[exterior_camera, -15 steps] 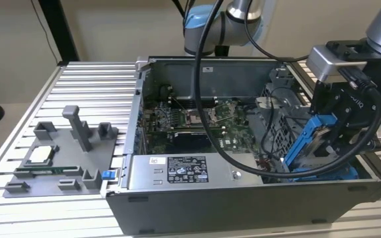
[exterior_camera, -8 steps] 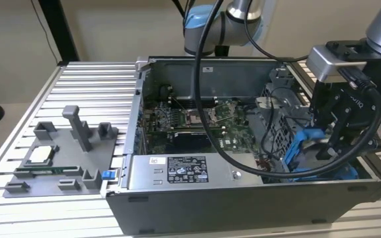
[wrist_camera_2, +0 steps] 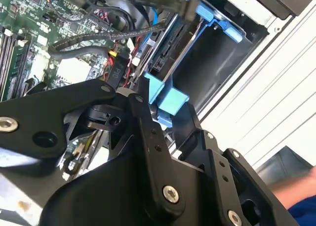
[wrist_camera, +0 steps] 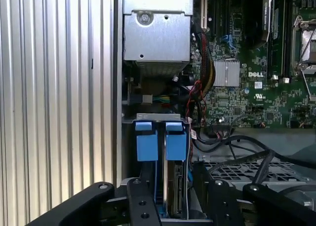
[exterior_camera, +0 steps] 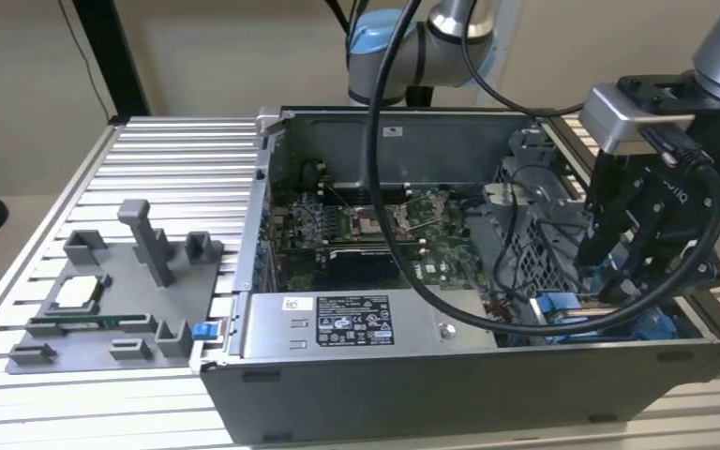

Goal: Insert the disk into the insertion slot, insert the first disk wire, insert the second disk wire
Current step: 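Insert the disk into the insertion slot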

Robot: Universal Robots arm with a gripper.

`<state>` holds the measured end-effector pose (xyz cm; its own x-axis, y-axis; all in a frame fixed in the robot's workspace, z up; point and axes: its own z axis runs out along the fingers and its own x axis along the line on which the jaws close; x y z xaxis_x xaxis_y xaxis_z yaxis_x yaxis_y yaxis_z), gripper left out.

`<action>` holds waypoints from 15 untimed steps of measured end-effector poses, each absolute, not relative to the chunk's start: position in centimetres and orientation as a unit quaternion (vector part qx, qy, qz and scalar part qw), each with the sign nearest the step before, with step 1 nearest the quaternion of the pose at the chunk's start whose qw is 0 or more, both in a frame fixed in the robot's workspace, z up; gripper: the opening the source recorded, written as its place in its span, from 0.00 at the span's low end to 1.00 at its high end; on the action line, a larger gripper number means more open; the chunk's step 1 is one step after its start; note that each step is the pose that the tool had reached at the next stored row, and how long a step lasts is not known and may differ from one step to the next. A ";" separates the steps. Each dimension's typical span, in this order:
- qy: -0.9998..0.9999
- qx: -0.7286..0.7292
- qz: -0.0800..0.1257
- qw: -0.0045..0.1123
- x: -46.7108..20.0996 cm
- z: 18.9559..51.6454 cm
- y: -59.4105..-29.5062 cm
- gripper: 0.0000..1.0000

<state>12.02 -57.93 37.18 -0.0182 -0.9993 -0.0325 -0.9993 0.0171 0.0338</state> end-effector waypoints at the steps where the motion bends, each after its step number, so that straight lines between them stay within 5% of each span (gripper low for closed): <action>1: -0.713 0.701 -0.024 0.000 12.0 37.5 -57.9 1.00; 15: -0.712 0.702 -0.017 -0.007 12.1 39.8 -56.7 1.00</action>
